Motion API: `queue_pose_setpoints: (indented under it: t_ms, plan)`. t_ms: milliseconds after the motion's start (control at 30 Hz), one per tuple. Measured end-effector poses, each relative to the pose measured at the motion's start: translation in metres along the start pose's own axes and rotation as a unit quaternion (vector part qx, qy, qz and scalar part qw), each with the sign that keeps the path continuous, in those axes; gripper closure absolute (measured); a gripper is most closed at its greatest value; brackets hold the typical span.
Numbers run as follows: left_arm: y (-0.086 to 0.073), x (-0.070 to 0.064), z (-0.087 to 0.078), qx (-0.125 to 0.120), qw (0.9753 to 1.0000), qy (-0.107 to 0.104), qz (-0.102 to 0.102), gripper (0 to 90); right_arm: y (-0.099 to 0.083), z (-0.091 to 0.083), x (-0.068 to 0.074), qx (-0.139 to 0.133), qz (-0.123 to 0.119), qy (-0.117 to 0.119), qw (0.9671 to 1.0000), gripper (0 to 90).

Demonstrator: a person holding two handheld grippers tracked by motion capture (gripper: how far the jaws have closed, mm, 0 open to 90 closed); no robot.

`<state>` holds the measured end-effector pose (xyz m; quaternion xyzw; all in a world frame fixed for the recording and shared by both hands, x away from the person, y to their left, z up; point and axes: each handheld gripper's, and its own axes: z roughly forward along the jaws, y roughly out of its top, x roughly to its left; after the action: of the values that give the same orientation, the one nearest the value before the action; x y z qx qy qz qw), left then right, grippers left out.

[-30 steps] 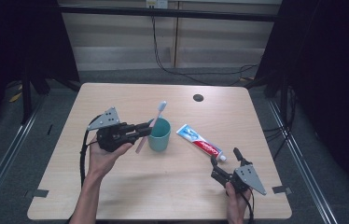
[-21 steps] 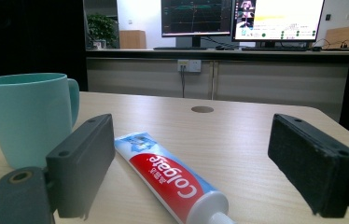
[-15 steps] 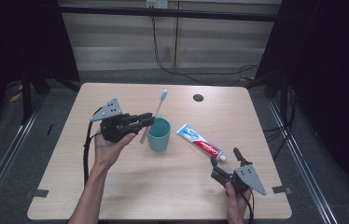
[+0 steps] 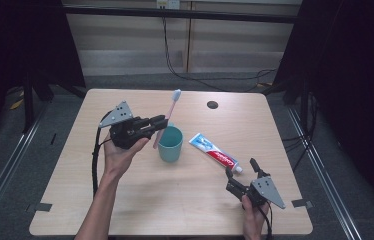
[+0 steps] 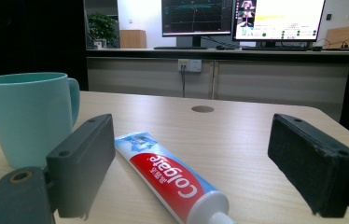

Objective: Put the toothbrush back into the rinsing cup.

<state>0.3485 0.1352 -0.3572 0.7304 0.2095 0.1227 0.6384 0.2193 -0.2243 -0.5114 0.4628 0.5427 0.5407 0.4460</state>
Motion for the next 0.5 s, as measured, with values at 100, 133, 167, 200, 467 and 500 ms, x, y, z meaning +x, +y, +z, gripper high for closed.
queue_pose_setpoints:
  t_ms: [100, 133, 167, 200, 467, 500]
  plan:
    - [0.001, 0.002, 0.002, 0.000, 0.9999, 0.007, 0.008, 78.8, 0.000, 0.000, 0.000, -0.001, 0.000, 0.000, 1.0000, 14.2]
    - [0.001, 0.002, 0.003, -0.003, 0.9999, 0.008, 0.006, 78.8, 0.000, 0.000, 0.000, 0.000, 0.000, 0.000, 1.0000, 14.2]
    - [0.001, 0.004, 0.004, -0.006, 0.9999, 0.006, 0.005, 78.8, 0.000, 0.000, 0.000, 0.001, 0.000, -0.001, 1.0000, 14.2]
    - [0.001, 0.005, 0.006, -0.009, 0.9999, 0.006, 0.003, 78.8, 0.000, 0.000, 0.000, 0.001, 0.000, -0.001, 1.0000, 14.2]
    - [-0.004, 0.018, 0.019, -0.011, 0.9999, 0.001, -0.012, 78.8, 0.000, 0.000, 0.000, 0.001, -0.001, 0.002, 1.0000, 14.5]
    - [-0.005, 0.020, 0.020, -0.011, 0.9998, 0.001, -0.013, 78.8, 0.000, 0.000, 0.000, 0.001, -0.001, 0.002, 1.0000, 14.4]
